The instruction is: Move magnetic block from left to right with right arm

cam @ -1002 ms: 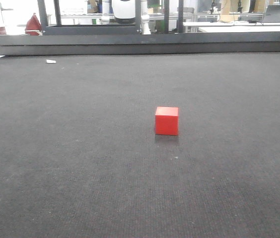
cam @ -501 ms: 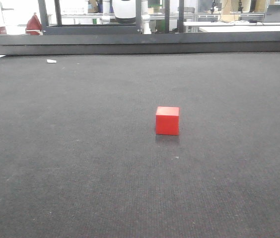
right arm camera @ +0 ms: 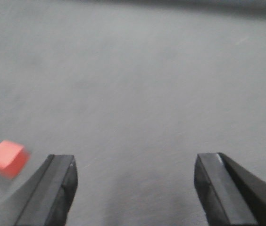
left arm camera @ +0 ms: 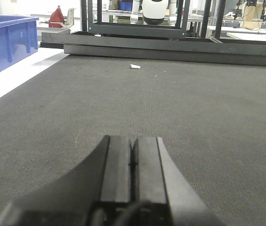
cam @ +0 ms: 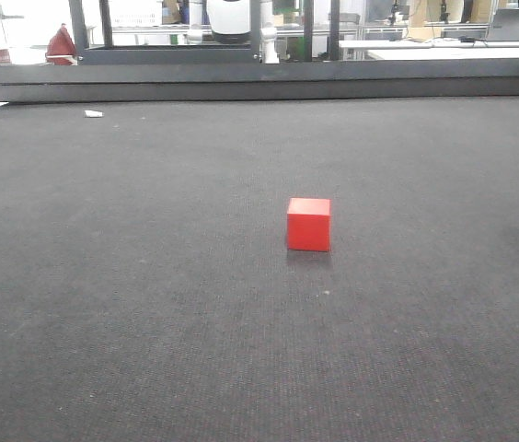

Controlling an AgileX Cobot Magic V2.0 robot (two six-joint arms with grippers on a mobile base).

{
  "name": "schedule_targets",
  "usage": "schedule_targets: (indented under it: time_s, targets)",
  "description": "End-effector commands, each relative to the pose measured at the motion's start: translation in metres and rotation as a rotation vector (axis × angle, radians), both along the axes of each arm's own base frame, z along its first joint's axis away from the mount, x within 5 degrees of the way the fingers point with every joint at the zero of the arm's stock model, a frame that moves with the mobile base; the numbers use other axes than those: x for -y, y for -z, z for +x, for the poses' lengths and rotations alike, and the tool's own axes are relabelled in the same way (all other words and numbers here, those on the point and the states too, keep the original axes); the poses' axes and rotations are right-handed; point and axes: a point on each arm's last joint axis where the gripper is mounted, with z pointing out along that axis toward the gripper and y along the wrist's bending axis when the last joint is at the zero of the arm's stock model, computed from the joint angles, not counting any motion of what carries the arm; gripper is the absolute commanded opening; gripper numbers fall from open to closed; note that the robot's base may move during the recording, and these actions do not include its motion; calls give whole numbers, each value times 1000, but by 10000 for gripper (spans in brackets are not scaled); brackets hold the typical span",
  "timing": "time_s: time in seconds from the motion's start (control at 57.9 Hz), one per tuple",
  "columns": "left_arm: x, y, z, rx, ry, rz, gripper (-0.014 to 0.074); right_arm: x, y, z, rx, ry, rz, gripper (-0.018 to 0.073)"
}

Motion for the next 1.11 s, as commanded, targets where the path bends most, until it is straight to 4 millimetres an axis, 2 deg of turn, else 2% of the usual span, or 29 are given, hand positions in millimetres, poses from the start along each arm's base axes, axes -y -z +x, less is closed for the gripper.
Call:
schedule_targets:
  time_s: [0.0,0.155,0.345,0.656,0.864,1.088]
  targets:
    - [-1,-5,-1,85,-5,-13,-126,-16,-19,22,-8,-43,29,624]
    - [-1,-5,-1,85,-5,-13,-126,-53,-20,57,-188,-65,88,624]
    - [-1,-5,-1,85,-5,-13,-126,-98,-18,92,-314,-24,150,624]
    - [-1,-5,-1,85,-5,-13,-126,-166,11,136,-489,28,165,624]
    - [-1,-5,-1,85,-5,-13,-126,-189,39,163,-564,64,137,624]
    - [-1,-5,-1,85,-5,-13,-126,-198,72,176,-631,83,95,624]
